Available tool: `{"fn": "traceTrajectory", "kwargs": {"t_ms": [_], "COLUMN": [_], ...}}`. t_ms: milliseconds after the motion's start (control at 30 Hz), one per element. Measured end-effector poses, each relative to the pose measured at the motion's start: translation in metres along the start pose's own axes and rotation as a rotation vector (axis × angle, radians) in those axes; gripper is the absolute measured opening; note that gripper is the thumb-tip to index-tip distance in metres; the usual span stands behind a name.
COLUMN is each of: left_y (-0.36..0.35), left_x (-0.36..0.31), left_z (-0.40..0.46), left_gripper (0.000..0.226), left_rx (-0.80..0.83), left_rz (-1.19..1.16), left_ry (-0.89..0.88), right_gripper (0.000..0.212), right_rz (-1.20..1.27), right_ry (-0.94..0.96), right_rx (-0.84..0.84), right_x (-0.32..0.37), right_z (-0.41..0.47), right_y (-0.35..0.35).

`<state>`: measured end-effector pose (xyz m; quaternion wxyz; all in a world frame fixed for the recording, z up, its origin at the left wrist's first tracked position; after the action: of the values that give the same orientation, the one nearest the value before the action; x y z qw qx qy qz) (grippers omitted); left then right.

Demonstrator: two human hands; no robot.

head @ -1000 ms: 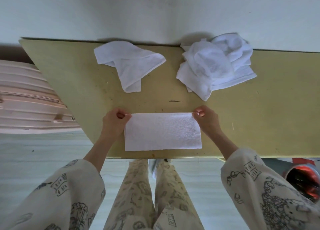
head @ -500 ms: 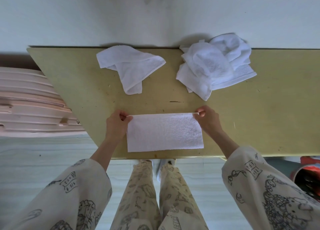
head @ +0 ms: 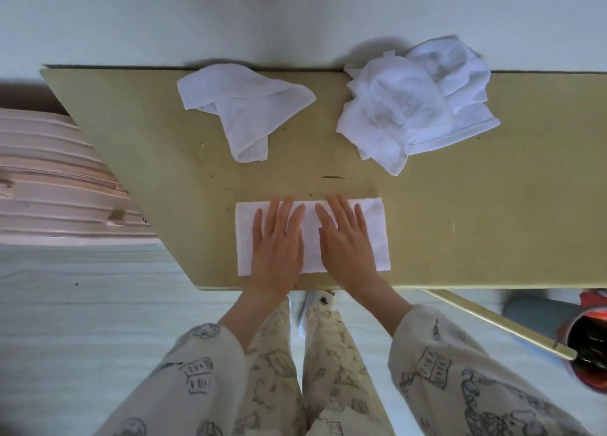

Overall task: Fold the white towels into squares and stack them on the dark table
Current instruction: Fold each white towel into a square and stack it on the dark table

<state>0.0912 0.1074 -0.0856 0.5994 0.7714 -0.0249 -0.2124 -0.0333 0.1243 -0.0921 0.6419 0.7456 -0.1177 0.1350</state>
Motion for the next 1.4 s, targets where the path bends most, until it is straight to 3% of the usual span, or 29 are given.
{"fn": "traceTrajectory", "kwargs": {"t_ms": [200, 567, 633, 767, 833, 967, 1200, 1400], "left_y": [-0.025, -0.021, -0.009, 0.013, 0.017, 0.018, 0.027, 0.037], "left_x": [0.041, 0.052, 0.052, 0.059, 0.062, 0.063, 0.059, 0.055], "left_z": [-0.01, -0.015, -0.017, -0.021, -0.02, -0.015, -0.001, -0.001], "left_gripper": [0.05, 0.054, 0.05, 0.037, 0.035, 0.043, 0.033, 0.021], "left_rx": [0.013, 0.026, -0.063, -0.261, -0.227, -0.107, 0.09, 0.082], "left_rz": [0.112, 0.024, -0.137, -0.35, -0.392, -0.424, -0.403, -0.551], "left_ry": [-0.009, 0.058, 0.173, 0.61, 0.733, 0.805, 0.844, 0.739], "right_gripper": [0.053, 0.064, 0.067, 0.064, 0.061, 0.055, 0.057, 0.058], "right_rz": [-0.131, -0.257, -0.232, -0.165, -0.157, -0.19, -0.208, -0.197], "right_ry": [-0.025, -0.09, -0.083, 0.031, 0.04, 0.002, 0.019, 0.006], "right_rx": [0.034, 0.123, 0.105, 0.072, 0.066, 0.064, 0.067, 0.084], "right_x": [-0.038, -0.045, -0.036, 0.0, 0.016, 0.02, 0.014, 0.014], "right_z": [-0.016, -0.019, -0.02, -0.013, -0.001, 0.012, 0.01, 0.01], "right_y": [-0.018, -0.015, -0.01, -0.009, -0.015, -0.029, -0.035, -0.035]}}
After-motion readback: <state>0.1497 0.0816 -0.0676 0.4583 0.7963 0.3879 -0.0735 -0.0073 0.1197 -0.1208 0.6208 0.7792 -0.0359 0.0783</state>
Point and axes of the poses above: each hand's wrist, its own z-axis towards the middle knuckle, its own y-axis out of the back of the hand, x = y × z, the point moved 2 cm from there along z, towards the middle knuckle, and after that the axes turned 4 degrees about x, right-handed, at the moved point
